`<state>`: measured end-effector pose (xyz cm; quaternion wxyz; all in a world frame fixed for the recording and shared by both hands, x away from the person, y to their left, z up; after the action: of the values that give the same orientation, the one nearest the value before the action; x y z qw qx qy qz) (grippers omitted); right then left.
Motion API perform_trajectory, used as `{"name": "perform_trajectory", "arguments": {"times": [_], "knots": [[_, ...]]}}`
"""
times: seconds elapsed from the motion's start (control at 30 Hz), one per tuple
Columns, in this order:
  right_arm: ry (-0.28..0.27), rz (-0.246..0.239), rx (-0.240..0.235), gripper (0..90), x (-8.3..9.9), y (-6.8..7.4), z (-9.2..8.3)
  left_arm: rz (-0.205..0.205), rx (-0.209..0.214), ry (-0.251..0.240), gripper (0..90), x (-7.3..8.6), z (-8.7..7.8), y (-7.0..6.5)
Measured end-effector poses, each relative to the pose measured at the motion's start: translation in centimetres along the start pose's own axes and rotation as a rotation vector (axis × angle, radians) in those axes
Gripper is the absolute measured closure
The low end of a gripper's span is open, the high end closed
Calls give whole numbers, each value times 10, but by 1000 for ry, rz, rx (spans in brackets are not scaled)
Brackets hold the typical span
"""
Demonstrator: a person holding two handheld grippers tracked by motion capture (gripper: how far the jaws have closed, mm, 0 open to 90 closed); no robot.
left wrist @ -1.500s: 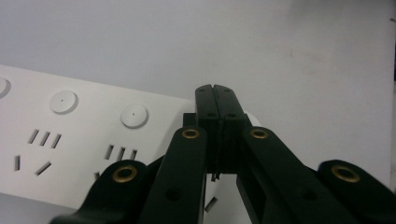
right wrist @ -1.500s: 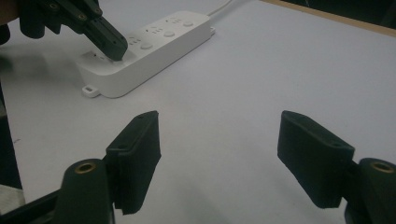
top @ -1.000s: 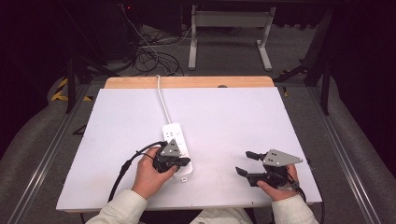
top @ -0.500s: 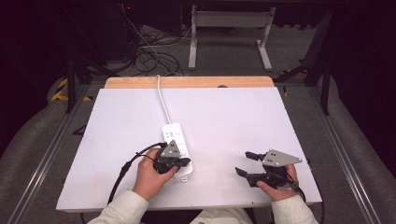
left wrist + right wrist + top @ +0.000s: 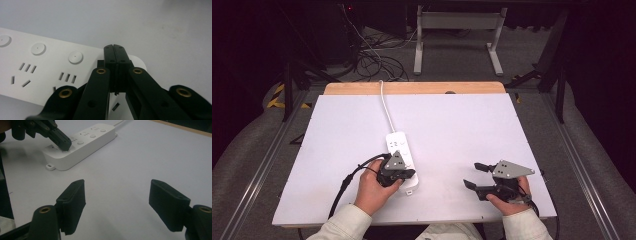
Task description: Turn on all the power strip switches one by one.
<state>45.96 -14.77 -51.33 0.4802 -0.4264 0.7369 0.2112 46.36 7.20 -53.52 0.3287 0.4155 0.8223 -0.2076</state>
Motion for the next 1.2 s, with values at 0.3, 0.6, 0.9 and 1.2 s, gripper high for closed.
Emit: {"name": "perform_trajectory", "arguments": {"times": [0.3,0.6,0.9,1.2], "knots": [[5,5,-4,301,1,1,1,12,-42,25,900,0,1,-3],[5,13,-4,299,1,2,2,15,-56,34,900,-2,0,-3],[8,12,-5,300,4,0,2,-20,-62,-102,900,-28,-24,-1],[7,12,-2,300,4,0,1,-24,-45,-115,900,-33,-27,5]]}}
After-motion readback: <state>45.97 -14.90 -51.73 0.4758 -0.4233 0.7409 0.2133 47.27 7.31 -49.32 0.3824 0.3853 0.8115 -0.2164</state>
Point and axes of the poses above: each handheld gripper's, and its own axes: z roughly forward along the jaws, x roughly out of its underside, y roughly to its left, the point moved 10 cm from there along z, roughly forward along the jaws, and after that the axes turned 6 degrees about -z, right-handed, at the moved point
